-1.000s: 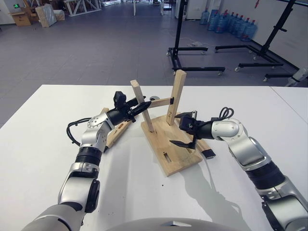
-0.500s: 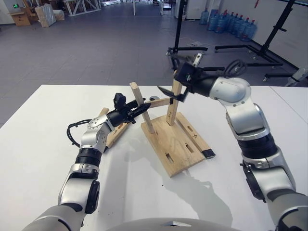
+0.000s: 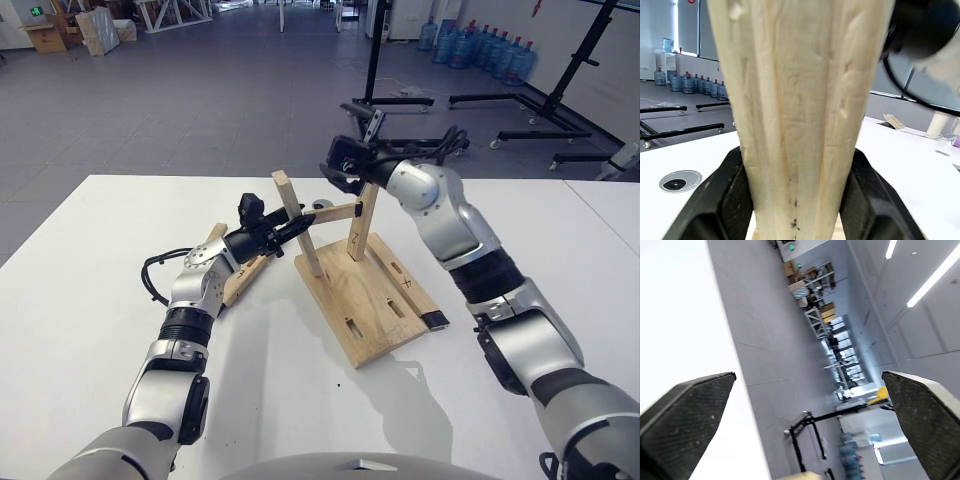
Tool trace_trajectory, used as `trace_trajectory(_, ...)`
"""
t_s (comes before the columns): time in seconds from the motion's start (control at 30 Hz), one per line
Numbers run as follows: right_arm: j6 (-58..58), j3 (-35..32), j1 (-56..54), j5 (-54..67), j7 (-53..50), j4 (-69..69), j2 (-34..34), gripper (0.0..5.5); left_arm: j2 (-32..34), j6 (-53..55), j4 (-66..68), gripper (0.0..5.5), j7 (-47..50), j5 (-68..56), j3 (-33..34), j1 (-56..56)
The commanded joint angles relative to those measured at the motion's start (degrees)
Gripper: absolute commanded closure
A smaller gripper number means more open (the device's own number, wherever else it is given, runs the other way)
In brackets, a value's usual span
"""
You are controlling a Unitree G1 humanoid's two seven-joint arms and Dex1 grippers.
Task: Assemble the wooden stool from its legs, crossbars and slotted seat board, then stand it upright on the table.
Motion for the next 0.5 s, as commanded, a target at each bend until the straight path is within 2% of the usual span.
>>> trace_trajectory(0.03, -3.8, 4.7, 6.7, -2.0, -0.4, 8.6, 1.7, 0.1, -0.9, 1.1, -0.2, 3.42, 0.5, 1.4, -1.3, 1.0)
trace_trajectory(0.13, -5.9, 6.1, 11.6, -2.5, -0.5, 10.0, 1.2, 0.1, -1.3, 1.1, -0.6, 3.42, 0.7, 1.6, -1.7, 1.6)
trace_trajectory(0.2, -5.3, 3.6, 11.6, 0.0, -0.4, 8.3, 1.7, 0.1, -1.3, 1.2, -1.0, 3.42, 0.8, 1.6, -1.8, 2.0)
trace_trajectory(0.4, 1.8, -8.4, 0.0, 7.0, 0.1, -0.3, 0.8, 0.1, -1.1, 1.6, -1.3, 3.42, 0.8, 1.6, -2.0, 2.3)
trace_trajectory(0.5, 1.4, -8.9, -4.6, 4.4, -0.1, -1.4, -1.3, 0.1, -1.2, 1.9, -1.6, 3.42, 0.9, 1.3, -2.0, 2.2)
